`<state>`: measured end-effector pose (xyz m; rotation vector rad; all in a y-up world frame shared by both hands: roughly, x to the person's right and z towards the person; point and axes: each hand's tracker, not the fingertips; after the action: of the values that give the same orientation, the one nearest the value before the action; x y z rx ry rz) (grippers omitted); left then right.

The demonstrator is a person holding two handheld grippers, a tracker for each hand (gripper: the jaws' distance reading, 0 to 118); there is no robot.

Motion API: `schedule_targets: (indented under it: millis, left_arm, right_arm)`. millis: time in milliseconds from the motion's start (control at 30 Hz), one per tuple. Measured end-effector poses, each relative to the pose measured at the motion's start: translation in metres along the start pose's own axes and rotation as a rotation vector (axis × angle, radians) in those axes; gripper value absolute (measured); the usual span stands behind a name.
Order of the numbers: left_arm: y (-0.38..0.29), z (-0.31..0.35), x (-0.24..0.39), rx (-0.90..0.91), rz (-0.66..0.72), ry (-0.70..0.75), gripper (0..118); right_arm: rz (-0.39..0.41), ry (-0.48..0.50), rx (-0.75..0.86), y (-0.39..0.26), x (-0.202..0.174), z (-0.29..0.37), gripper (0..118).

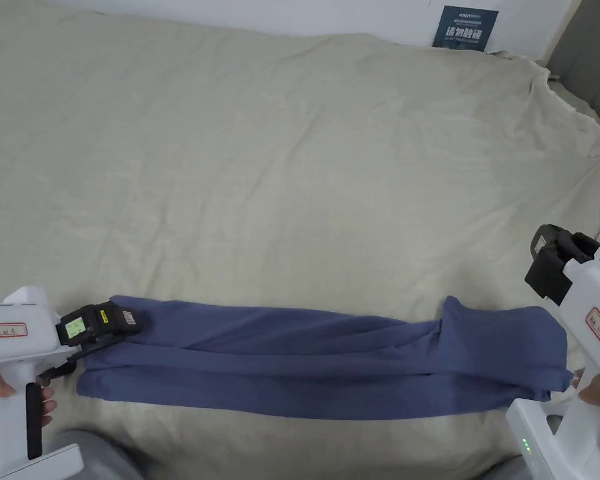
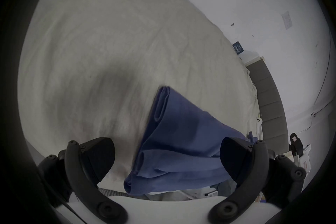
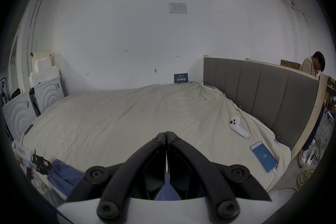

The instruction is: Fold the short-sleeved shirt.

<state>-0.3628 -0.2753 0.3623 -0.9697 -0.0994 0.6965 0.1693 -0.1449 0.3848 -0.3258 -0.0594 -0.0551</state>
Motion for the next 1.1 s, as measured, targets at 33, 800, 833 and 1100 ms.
schedule_targets:
  millis: [33,800,833,1100]
  left_arm:
    - [0.01,-0.002,-0.006,-0.017,0.035,-0.013,118]
    - [0.001,0.035,0.083,0.068,-0.233,0.204,4]
    - [-0.001,0.044,0.096,0.091,-0.274,0.209,4]
    - [-0.019,0.076,0.194,0.138,-0.481,0.06,4]
  right_arm:
    - [0.003,-0.002,-0.004,-0.001,0.0,0.0,0]
    - [-0.014,-0.017,-0.017,-0.006,0.015,0.006,0]
    - [-0.016,-0.019,-0.012,-0.005,0.016,0.007,0]
    - [-0.017,-0.033,0.023,-0.002,0.025,0.017,0]
